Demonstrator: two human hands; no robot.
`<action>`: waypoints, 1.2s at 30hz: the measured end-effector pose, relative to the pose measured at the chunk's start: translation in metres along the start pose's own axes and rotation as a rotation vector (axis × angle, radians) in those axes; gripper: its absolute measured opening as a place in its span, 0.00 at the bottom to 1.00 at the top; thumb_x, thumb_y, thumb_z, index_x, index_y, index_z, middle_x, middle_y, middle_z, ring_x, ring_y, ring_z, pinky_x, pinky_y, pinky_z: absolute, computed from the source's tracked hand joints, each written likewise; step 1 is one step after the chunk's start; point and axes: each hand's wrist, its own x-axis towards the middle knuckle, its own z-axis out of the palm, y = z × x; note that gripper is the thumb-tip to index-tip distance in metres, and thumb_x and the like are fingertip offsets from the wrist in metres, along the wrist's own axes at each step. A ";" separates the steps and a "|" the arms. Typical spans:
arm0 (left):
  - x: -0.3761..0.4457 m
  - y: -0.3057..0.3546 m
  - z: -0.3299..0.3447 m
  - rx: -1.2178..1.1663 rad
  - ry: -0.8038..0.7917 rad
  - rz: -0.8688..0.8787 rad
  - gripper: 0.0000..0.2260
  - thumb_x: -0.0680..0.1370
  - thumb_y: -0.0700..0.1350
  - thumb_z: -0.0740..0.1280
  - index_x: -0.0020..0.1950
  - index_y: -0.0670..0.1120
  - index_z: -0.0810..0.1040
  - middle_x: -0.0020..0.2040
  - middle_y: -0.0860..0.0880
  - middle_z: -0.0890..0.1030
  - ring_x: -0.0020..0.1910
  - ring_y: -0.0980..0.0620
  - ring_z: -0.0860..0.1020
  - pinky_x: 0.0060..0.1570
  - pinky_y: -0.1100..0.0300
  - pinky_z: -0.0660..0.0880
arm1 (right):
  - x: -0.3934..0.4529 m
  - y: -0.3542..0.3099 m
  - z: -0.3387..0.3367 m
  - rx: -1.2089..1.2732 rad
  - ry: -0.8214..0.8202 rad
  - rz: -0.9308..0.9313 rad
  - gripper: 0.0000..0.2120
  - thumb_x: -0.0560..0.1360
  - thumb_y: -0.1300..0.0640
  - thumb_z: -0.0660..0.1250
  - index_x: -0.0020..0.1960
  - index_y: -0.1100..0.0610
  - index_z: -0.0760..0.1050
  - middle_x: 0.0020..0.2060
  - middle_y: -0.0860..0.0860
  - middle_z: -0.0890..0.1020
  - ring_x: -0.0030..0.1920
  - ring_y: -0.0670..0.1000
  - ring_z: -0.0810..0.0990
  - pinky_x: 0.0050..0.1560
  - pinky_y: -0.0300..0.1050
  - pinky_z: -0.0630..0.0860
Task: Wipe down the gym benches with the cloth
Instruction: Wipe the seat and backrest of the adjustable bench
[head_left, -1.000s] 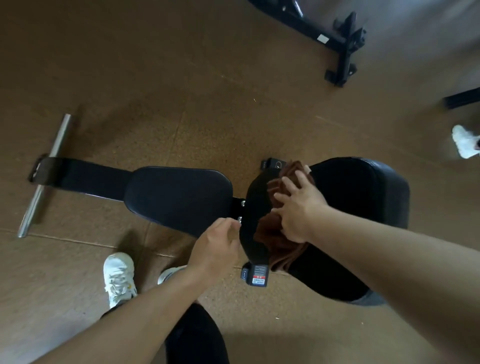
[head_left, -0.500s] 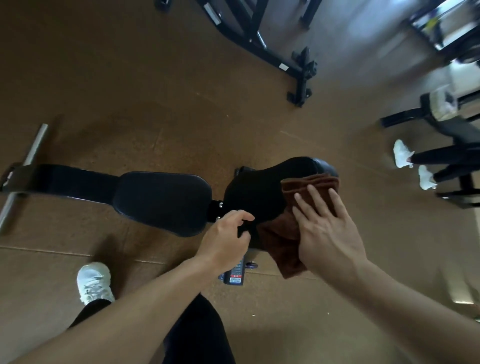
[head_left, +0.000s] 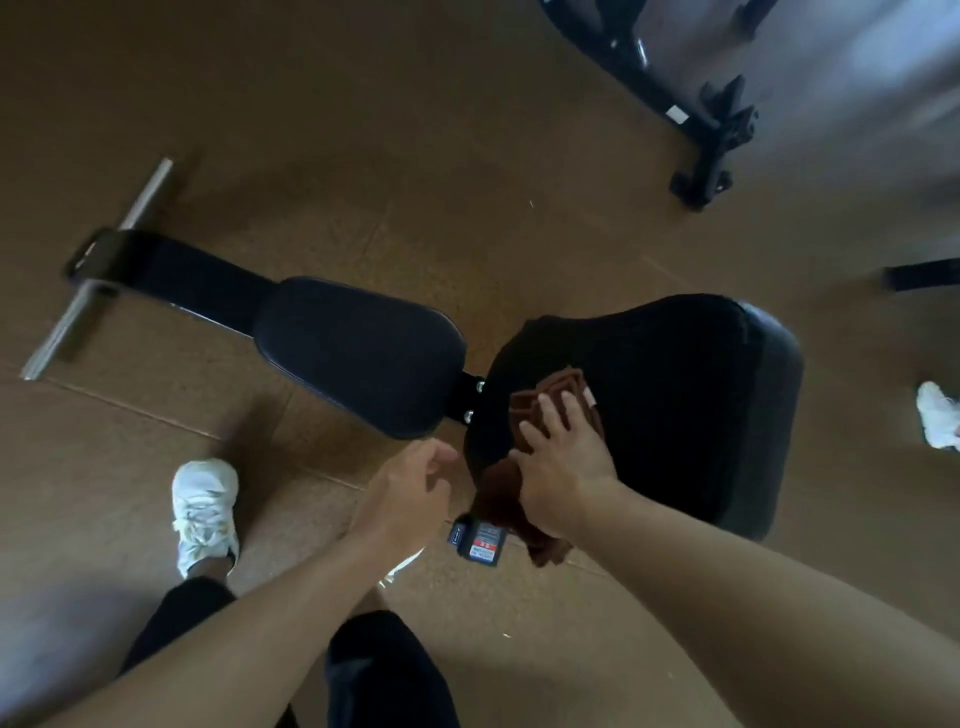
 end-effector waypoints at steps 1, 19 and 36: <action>-0.004 -0.004 0.000 0.013 -0.004 -0.016 0.15 0.79 0.37 0.63 0.61 0.54 0.78 0.58 0.58 0.78 0.60 0.57 0.77 0.63 0.56 0.75 | -0.001 0.003 -0.001 0.013 -0.021 -0.043 0.29 0.84 0.42 0.53 0.82 0.49 0.58 0.83 0.56 0.52 0.82 0.66 0.41 0.77 0.69 0.36; 0.058 -0.064 -0.024 0.009 0.101 0.047 0.14 0.80 0.38 0.63 0.60 0.54 0.79 0.55 0.60 0.80 0.56 0.61 0.78 0.56 0.66 0.73 | 0.180 -0.024 -0.007 0.003 -0.039 0.145 0.30 0.84 0.45 0.49 0.84 0.53 0.49 0.84 0.57 0.49 0.82 0.64 0.40 0.79 0.67 0.37; 0.058 0.000 -0.036 -0.080 -0.020 0.041 0.11 0.79 0.42 0.63 0.54 0.56 0.79 0.50 0.60 0.82 0.52 0.60 0.80 0.54 0.56 0.79 | 0.069 -0.033 -0.002 -0.008 -0.163 0.023 0.35 0.82 0.38 0.57 0.84 0.50 0.51 0.84 0.53 0.49 0.82 0.66 0.39 0.75 0.74 0.34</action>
